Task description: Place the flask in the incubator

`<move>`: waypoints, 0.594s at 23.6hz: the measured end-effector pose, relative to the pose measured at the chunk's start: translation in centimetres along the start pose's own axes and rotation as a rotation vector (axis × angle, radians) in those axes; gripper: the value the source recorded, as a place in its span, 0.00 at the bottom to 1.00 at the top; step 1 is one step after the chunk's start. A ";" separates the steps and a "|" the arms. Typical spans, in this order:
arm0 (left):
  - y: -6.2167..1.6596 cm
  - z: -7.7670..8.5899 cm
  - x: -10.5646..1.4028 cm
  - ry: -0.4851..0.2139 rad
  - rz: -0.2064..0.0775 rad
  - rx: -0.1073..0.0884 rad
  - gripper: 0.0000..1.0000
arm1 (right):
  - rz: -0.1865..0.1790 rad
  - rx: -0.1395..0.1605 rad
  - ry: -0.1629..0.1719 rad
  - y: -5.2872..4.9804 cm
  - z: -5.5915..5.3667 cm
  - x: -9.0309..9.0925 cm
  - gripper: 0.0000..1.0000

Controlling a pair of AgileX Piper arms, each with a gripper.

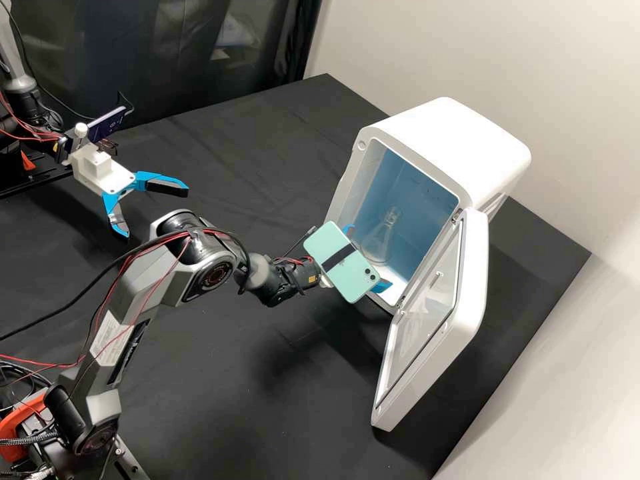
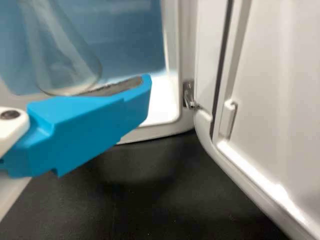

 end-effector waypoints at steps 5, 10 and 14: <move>0.11 0.2 -0.1 0.015 0.011 0.024 1.00 | 0.057 -0.016 0.074 0.5 0.0 -4.4 1.00; 0.55 0.1 -1.0 0.056 0.047 -0.004 1.00 | 0.144 -0.021 0.174 1.1 -0.1 -9.2 1.00; 0.56 0.1 -1.1 0.066 0.051 -0.012 1.00 | 0.151 -0.021 0.192 1.1 -0.1 -12.3 1.00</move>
